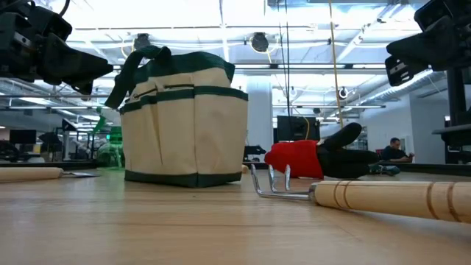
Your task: Pick & Place Garden tools in Gardening bag
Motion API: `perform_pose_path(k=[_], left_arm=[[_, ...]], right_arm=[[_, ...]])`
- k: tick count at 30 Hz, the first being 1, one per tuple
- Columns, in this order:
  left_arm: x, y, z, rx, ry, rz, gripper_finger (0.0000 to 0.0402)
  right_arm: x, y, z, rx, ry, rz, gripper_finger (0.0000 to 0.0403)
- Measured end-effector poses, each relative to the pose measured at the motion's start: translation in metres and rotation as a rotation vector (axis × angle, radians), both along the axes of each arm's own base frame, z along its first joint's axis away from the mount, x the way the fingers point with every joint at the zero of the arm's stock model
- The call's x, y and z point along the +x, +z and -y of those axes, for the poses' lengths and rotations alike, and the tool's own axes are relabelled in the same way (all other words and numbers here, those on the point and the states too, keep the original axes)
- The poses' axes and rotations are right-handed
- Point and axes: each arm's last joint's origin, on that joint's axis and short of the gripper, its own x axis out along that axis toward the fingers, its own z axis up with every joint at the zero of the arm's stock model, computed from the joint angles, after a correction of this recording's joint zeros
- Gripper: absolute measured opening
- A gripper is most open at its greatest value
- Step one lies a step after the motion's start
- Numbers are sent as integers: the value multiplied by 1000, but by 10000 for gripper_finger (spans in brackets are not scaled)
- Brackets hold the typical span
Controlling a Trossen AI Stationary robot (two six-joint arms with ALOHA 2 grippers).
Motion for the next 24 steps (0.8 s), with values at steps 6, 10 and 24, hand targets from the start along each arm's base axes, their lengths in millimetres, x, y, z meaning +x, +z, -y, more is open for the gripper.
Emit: perform_pose_path(k=[6,10,24], left_arm=[[0,0,0,0,0,0,93],[0,0,0,0,0,0,93],[0,0,0,-1,0,0,93]], right_arm=[[0,2,1,-98,-22,35,4],[0,2,2,-281,-73,63,3],[1,2,4,-326,-129,61,2]])
